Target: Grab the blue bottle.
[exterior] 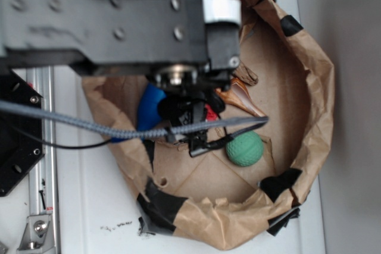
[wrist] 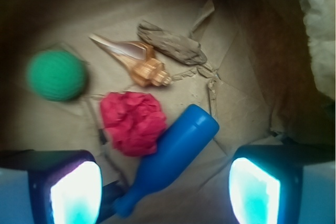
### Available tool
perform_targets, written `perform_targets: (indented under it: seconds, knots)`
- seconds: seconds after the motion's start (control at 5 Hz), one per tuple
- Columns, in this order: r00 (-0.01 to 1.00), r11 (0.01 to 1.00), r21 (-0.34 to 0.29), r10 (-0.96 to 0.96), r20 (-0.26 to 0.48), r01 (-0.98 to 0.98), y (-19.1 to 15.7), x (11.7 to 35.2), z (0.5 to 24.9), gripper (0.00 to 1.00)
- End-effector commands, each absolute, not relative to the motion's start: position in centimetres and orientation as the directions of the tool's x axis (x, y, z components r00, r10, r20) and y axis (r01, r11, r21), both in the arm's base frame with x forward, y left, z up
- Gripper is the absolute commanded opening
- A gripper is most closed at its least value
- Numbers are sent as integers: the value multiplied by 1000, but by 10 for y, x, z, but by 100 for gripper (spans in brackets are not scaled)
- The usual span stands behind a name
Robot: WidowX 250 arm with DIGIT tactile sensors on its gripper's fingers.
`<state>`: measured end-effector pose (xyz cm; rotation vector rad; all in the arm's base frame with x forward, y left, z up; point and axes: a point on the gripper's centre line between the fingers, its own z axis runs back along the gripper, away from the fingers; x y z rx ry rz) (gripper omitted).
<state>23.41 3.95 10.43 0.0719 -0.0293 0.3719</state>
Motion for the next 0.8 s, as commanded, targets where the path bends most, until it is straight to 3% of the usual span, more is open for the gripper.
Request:
perform_targets:
  seconds: [0.0,0.2,0.4,0.6]
  knots:
    - [994,993,15,113,-4,-113,42,220,51,100]
    - [996,996,20,91,-20,-90,33,215,34,100]
    - [990,987,77,140,-6,-139,36,223,21,100]
    - [971,960,150,236,35,-238,53,243,20,0]
